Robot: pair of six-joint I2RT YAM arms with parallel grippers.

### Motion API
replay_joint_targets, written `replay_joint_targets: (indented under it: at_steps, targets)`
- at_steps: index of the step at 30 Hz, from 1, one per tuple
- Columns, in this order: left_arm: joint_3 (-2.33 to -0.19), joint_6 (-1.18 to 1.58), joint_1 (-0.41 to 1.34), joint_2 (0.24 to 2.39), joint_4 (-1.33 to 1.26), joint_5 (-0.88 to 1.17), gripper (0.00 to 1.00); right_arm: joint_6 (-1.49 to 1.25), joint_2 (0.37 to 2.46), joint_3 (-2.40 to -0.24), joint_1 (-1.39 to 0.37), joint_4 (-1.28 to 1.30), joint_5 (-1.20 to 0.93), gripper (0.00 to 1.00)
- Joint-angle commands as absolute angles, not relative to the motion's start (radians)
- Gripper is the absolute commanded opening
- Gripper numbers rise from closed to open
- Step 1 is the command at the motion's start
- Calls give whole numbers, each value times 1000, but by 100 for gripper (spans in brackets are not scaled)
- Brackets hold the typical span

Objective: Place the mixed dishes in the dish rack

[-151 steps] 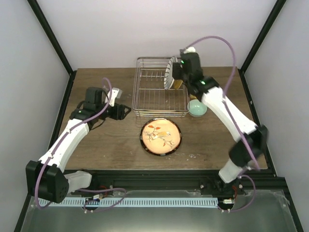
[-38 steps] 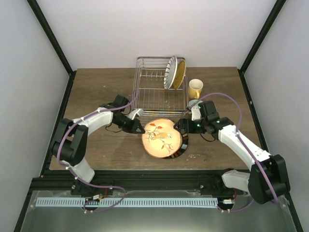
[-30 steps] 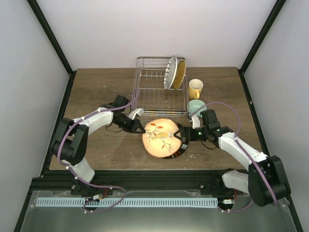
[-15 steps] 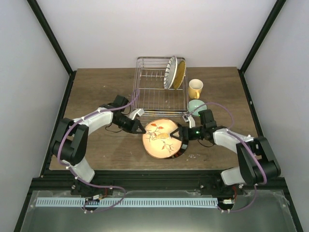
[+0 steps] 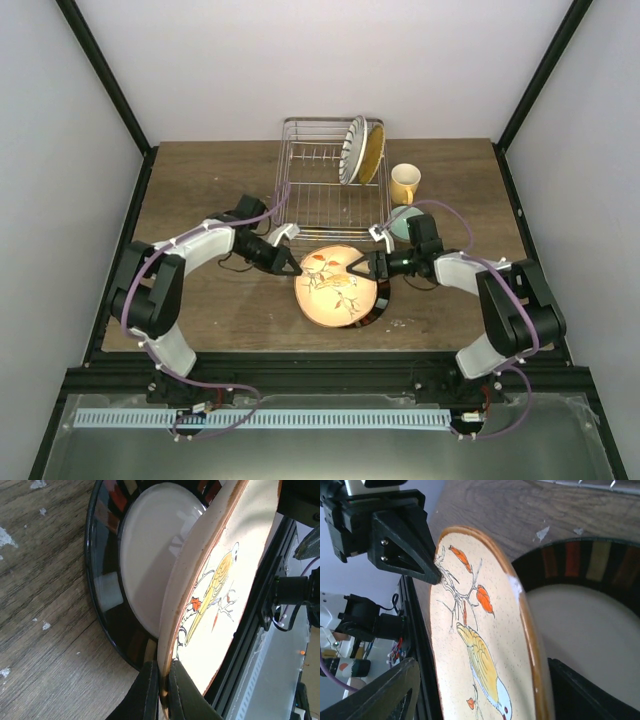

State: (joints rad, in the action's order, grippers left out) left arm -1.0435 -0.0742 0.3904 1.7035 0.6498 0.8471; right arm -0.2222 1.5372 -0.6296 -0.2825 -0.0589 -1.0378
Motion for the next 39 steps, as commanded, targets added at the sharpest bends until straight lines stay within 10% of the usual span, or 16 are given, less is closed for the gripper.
replay_joint_targets:
  at_steps: [1,20,39]
  targets:
    - [-1085,-107,384,1710,634,971,0,-187,1543,-686,-278,-66,-1116,67]
    - [-1109,-104,383,1729,625,969,0,-43,1630,-795,-374,152,-1130,50]
    - [-1107,-108,384,1717,626,951,0,-8,1584,-878,-411,294,-1059,10]
